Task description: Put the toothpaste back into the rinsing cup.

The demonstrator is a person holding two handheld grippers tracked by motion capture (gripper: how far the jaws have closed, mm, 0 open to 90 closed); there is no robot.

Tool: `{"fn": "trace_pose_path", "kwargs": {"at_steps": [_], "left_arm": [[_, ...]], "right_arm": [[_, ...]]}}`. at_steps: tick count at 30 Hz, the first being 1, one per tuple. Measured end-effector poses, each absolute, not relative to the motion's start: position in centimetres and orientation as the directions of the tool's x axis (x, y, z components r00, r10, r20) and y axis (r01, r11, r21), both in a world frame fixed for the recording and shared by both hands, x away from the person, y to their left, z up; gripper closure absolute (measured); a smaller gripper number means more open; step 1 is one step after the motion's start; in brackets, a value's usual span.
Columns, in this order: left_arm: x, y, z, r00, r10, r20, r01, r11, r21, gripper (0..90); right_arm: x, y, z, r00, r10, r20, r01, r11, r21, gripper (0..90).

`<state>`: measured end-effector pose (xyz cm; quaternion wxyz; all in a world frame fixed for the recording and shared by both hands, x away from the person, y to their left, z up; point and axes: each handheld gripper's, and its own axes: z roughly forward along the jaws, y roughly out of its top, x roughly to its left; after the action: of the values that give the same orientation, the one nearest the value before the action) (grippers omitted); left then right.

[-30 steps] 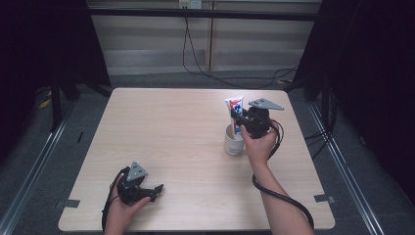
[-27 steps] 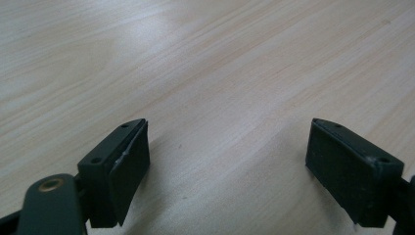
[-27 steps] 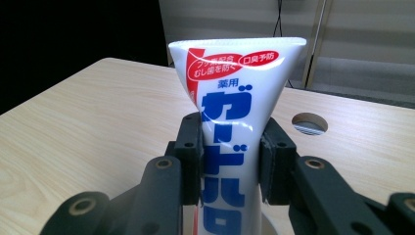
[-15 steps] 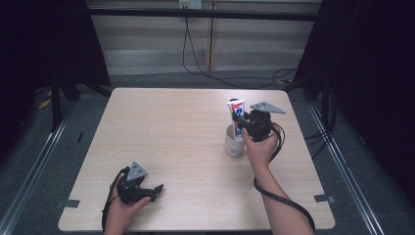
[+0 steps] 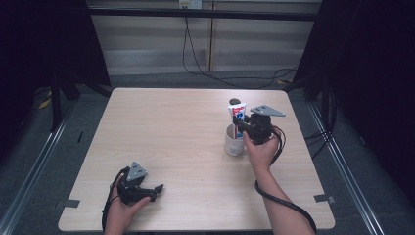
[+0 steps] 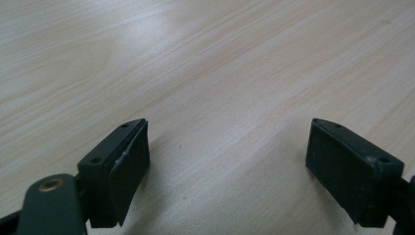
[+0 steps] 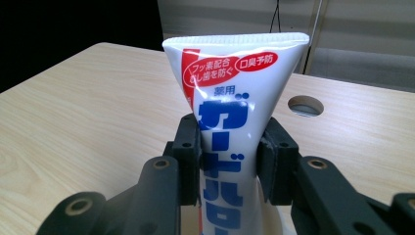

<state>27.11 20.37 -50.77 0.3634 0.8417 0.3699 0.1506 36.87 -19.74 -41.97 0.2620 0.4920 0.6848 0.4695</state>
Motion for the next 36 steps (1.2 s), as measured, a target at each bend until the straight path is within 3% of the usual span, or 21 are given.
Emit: {"fn": "trace_pose_path", "kwargs": {"at_steps": [36], "left_arm": [[27.1,20.3,-50.8,0.681,0.732,-0.017,0.513,-0.459,0.725,16.4]], "right_arm": [[35.4,-19.9,-43.6,-0.390,0.916,0.096,0.442,0.094,0.892,63.8]]}}
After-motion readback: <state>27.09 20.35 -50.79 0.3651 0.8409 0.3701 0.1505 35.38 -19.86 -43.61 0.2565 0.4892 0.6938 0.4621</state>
